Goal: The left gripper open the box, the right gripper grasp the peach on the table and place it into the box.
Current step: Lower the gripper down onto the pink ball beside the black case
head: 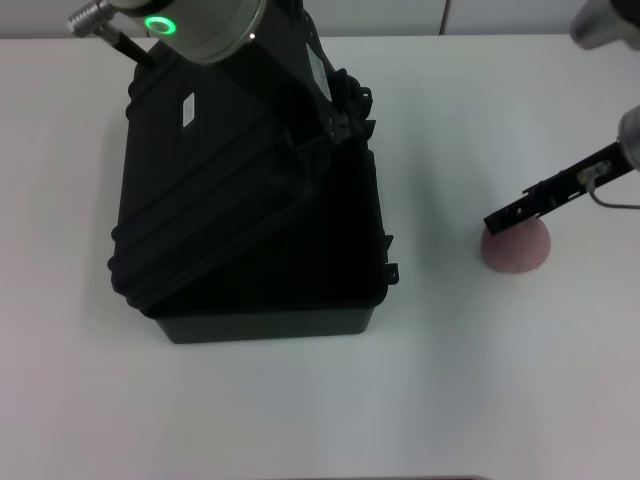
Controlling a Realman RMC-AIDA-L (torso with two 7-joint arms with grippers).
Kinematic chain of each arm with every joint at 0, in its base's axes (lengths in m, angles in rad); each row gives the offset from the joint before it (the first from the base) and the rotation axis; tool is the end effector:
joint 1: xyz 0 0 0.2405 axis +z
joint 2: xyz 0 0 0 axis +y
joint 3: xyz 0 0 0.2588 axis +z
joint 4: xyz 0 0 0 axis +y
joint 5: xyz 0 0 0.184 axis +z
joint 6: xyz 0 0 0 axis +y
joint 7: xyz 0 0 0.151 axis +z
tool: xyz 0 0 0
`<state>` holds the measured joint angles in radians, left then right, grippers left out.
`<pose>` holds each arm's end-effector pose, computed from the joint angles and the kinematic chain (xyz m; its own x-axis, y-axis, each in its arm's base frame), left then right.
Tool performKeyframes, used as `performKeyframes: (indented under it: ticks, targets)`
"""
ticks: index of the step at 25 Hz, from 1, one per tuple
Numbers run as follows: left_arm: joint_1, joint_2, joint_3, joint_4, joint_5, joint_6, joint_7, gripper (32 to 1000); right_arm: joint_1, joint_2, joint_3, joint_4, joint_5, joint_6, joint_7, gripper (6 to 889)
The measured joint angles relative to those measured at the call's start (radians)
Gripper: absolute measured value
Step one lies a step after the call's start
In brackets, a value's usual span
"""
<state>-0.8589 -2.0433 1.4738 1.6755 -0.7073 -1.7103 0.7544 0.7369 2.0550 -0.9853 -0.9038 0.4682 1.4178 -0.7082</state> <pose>-0.0444 0.3310 0.0079 0.9655 0.0027 -0.2602 -0.0740 -0.9559 -0.2843 0.2481 0.3657 0.0013 0.5566 -0.8291 0.0521 -0.7390 -0.5228 -0.4249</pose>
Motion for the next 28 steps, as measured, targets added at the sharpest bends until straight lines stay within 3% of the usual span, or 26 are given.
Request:
performKeyframes:
  ticks: [10,17,28]
  targets:
    - [0.000,-0.0013,-0.001,-0.007,-0.002,0.006,0.010,85,0.036,-0.004,-0.004,0.126,-0.062,-0.119,-0.020,845]
    - [0.000,-0.0029,-0.001,-0.012,-0.002,0.009,0.015,85,0.049,-0.003,-0.004,0.152,-0.089,-0.146,-0.019,845]
    - [-0.018,-0.0038,-0.001,-0.038,-0.013,0.013,0.023,86,0.087,-0.003,-0.008,0.277,-0.101,-0.231,-0.035,844]
